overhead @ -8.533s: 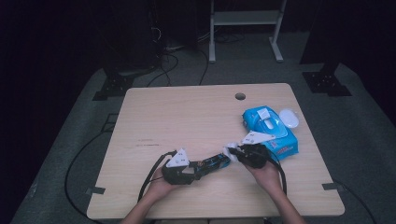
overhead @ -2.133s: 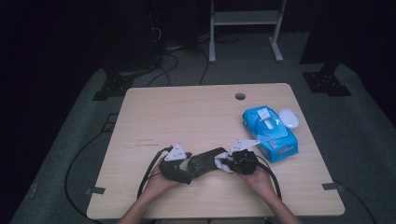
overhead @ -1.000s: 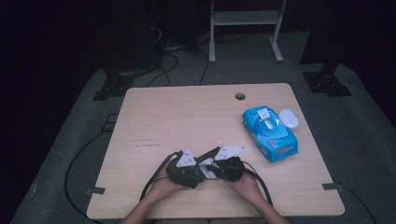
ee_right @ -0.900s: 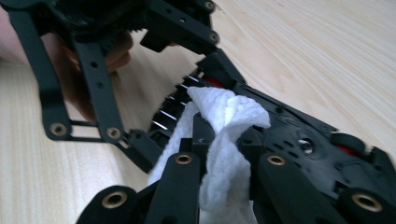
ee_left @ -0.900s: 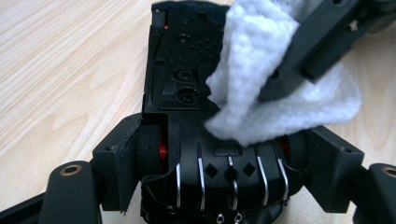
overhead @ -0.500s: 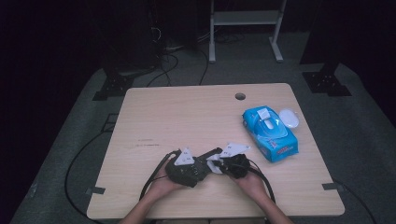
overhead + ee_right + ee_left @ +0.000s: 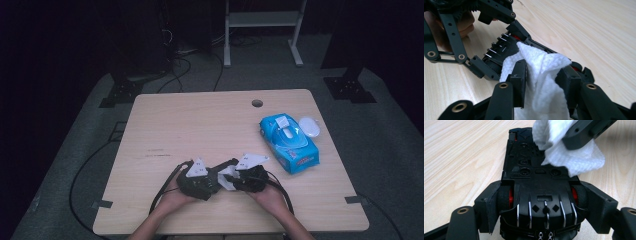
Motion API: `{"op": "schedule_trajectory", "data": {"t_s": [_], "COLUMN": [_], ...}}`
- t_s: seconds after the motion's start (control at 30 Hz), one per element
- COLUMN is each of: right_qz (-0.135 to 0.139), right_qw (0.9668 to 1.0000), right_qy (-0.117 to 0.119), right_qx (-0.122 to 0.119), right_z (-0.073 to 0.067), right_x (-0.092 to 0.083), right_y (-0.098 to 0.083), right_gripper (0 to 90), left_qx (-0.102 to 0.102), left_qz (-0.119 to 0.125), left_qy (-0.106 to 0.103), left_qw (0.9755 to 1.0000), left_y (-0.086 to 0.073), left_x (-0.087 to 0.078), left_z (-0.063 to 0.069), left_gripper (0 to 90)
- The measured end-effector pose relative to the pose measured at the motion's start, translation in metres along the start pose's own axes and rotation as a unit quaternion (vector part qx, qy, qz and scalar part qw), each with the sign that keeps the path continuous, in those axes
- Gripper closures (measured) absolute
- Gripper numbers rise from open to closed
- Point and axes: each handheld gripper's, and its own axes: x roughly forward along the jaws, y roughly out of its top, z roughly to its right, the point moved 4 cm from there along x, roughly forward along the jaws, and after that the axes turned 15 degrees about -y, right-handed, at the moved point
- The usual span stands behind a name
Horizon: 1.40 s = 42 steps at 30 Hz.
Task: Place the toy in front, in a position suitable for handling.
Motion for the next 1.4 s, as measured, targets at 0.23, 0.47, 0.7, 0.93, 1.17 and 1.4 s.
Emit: {"op": "schedule_trajectory", "data": {"t_s": [0.23,0.47,0.7,0.93,1.17,1.4], "right_qz": [0.012,-0.012,-0.010,-0.009,0.020,0.007], "right_qw": [0.9999,0.9998,0.9999,0.9997,0.9982,0.9996], "right_qy": [-0.010,-0.005,-0.001,0.006,0.057,0.014], "right_qx": [0.001,-0.017,-0.011,0.020,-0.002,0.024], "right_z": [0.002,-0.009,-0.007,-0.007,-0.037,-0.012], "right_x": [-0.011,0.006,0.010,0.011,0.012,0.013], "right_y": [0.002,0.000,-0.004,-0.002,0.009,0.003], "right_gripper": [63.3,72.6,80.1,83.4,83.2,84.0], "left_qx": [-0.002,0.000,0.002,0.000,0.010,0.015], "left_qz": [0.004,0.000,0.001,0.004,-0.002,-0.002], "left_qy": [0.001,0.001,0.001,-0.001,-0.003,-0.008], "left_qw": [1.0000,1.0000,1.0000,1.0000,0.9999,0.9999], "left_y": [0.000,0.000,0.000,0.001,0.000,0.002], "left_x": [0.000,-0.001,-0.001,0.000,0.001,0.002], "left_z": [0.000,0.000,0.000,0.000,0.002,0.004], "left_gripper": [24.9,25.0,25.0,25.0,25.0,25.0]}}
